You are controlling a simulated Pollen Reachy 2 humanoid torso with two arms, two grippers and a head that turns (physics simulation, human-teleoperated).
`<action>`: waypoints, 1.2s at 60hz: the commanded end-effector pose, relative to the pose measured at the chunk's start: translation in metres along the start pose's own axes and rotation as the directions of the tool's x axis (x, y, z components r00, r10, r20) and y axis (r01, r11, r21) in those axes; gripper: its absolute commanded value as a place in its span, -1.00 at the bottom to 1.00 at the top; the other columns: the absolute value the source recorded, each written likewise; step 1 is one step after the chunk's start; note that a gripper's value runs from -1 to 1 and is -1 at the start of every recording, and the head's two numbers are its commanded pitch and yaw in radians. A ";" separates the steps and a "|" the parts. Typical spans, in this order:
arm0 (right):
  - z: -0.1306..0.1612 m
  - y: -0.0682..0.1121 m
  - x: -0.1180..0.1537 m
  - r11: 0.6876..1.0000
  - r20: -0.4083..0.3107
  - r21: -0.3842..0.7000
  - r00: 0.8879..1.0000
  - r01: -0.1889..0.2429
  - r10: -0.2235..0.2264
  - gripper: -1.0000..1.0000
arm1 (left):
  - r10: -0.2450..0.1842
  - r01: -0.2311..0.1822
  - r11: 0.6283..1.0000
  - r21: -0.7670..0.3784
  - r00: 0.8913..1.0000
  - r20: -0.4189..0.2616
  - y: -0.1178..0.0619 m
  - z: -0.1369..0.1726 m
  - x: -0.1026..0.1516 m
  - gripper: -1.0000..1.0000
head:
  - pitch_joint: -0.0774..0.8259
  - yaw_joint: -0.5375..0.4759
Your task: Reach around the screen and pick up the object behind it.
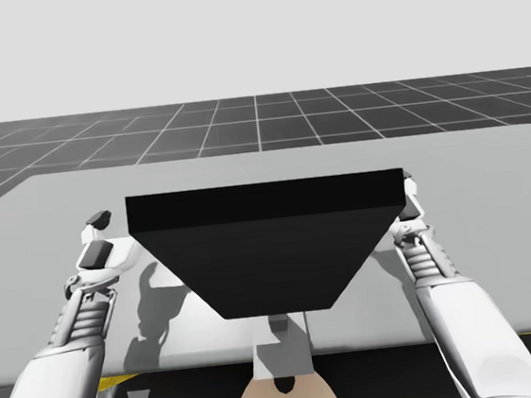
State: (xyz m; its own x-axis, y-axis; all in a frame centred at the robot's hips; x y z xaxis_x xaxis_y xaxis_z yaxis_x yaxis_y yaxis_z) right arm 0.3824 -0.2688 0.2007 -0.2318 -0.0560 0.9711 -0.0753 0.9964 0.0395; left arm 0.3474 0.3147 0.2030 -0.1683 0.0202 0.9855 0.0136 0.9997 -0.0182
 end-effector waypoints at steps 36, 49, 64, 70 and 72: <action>0.045 0.032 0.028 0.717 -0.069 0.675 0.982 0.176 -0.176 -1.00 | 0.059 -0.053 0.856 -0.514 0.998 -0.004 -0.017 0.032 0.014 -1.00 | -0.79 0.03; 0.059 0.042 0.026 0.652 -0.129 0.736 0.983 0.182 -0.129 -1.00 | 0.023 -0.028 0.715 -0.698 1.000 -0.017 -0.028 0.049 0.013 -1.00 | -0.77 0.03; 0.063 0.039 0.023 0.650 -0.260 0.724 0.964 0.230 -0.052 -1.00 | -0.041 -0.066 0.643 -0.763 0.992 -0.121 -0.031 0.056 0.008 -1.00 | -0.75 0.02; 0.064 0.037 0.019 0.675 -0.302 0.698 0.953 0.238 -0.023 -1.00 | -0.070 -0.060 0.637 -0.769 0.988 -0.135 -0.032 0.057 0.005 -1.00 | -0.73 0.01; 0.064 0.036 0.017 0.678 -0.304 0.696 0.952 0.238 -0.022 -1.00 | -0.070 -0.059 0.637 -0.768 0.988 -0.134 -0.032 0.057 0.004 -1.00 | -0.73 0.00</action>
State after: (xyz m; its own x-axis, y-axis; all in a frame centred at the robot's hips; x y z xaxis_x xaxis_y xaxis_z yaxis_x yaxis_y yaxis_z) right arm 0.3150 -0.2358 0.2084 0.0242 -0.0933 0.9953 -0.7910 0.6071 0.0761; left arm 0.2920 0.2847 0.2012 -0.0600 -0.0190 0.9980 0.7545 0.6538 0.0578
